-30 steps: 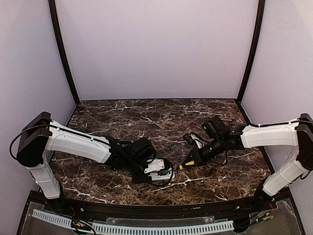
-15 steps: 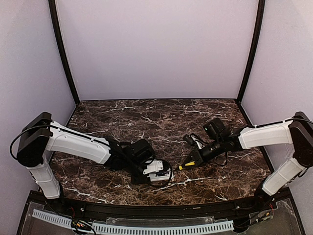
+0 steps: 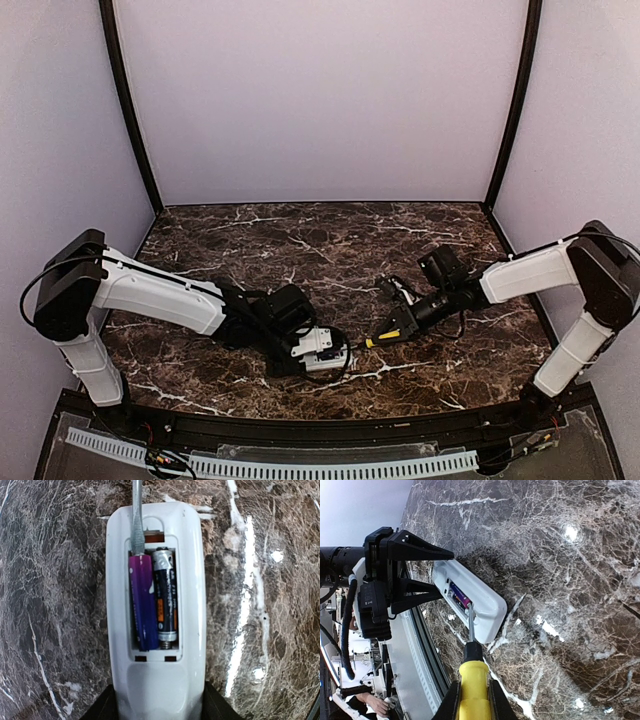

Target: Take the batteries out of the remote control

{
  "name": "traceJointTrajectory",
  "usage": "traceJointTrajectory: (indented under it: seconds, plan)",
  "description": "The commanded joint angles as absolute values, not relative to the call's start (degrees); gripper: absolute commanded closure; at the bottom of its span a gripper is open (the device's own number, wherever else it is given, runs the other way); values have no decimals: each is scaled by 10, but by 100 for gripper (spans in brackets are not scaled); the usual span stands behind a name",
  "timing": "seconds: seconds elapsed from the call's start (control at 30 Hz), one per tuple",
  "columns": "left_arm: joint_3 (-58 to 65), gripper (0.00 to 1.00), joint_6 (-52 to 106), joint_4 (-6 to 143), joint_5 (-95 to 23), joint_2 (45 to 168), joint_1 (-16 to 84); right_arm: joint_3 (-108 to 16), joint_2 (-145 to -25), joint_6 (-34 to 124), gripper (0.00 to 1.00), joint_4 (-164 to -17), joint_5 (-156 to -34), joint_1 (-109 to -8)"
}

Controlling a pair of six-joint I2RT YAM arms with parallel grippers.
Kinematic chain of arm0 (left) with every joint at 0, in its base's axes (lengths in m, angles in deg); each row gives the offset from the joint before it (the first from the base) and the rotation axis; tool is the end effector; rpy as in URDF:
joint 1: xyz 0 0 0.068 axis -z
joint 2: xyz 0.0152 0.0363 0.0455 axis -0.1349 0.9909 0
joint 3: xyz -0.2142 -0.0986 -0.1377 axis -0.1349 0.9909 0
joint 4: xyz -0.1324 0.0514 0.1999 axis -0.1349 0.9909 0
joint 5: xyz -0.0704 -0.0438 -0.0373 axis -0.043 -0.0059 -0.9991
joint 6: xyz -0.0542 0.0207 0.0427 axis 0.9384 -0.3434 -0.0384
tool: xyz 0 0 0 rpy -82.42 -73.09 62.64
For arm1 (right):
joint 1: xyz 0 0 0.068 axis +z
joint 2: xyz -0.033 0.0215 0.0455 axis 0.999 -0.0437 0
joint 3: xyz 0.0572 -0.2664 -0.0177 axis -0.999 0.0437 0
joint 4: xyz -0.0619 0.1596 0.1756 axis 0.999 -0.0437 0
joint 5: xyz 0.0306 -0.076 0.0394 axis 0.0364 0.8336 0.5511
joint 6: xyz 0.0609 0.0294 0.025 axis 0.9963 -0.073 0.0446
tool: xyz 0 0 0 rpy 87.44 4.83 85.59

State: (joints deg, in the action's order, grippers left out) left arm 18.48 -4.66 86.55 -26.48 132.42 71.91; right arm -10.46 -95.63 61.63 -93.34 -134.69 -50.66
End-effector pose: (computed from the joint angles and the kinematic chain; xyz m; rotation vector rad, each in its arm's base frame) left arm 0.1509 -0.3083 0.1431 1.7652 1.9583 -0.2357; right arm 0.1990 0.2043 0.1427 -0.6825 2.6038 1.4415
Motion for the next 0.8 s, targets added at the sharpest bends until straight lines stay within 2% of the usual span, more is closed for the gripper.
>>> traceJointTrajectory:
  seconds: [0.0, 0.27, 0.77]
  plan:
    - [186, 100, -92, 775, -333, 1336, 741, -89, -1024, 605, 100, -880, -1269, -487]
    - [185, 100, -95, 769, -338, 1353, 741, -90, -1055, 612, 100, -835, -1334, -491]
    - [180, 100, -100, 768, -342, 1361, 741, -90, -1002, 655, 100, -748, -1492, -480]
